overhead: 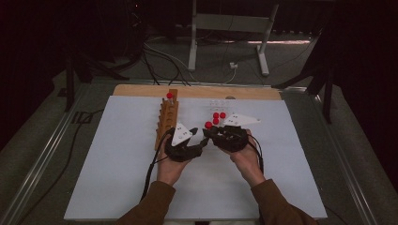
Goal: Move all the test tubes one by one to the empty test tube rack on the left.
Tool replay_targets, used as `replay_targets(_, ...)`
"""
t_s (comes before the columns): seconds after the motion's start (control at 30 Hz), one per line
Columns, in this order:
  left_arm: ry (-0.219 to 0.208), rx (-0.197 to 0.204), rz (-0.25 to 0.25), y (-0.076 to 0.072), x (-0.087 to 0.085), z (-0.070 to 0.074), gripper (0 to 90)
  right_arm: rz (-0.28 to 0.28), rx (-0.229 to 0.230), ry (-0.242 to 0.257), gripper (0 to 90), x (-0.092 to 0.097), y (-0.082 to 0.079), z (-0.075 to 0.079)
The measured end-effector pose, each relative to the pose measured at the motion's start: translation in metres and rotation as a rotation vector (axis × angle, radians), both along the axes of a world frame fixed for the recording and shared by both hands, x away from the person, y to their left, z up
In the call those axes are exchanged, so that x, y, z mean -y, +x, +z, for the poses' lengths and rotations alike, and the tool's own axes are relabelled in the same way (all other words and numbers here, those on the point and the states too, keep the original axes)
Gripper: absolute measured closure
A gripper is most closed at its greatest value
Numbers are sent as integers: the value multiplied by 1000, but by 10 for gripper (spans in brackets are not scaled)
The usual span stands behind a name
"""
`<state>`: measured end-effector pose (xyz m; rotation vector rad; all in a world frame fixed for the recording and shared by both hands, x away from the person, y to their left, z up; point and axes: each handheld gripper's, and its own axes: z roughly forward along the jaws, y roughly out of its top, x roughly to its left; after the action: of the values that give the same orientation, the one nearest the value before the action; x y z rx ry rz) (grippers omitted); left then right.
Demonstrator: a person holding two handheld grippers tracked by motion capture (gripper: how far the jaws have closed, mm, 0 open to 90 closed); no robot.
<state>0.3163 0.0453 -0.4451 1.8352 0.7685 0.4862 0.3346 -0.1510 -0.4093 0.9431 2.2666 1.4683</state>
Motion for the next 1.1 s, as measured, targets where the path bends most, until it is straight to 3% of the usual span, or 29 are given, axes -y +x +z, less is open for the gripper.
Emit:
replay_targets(0.3,12,18,-25,-2,3,-1,738,16,-11,6,741,-4,-1,0)
replay_targets(0.47,13,19,-28,-2,3,-2,758,17,-14,7,720,-2,-1,0)
replay_targets(0.8,-2,9,20,8,-9,-2,759,24,25,48,405,18,-5,6)
replay_targets(1.0,-25,7,46,12,-17,1,759,-40,55,22,140,33,-7,4)
replay_targets(1.1,-37,9,57,13,-21,3,759,-60,67,29,89,41,-9,2)
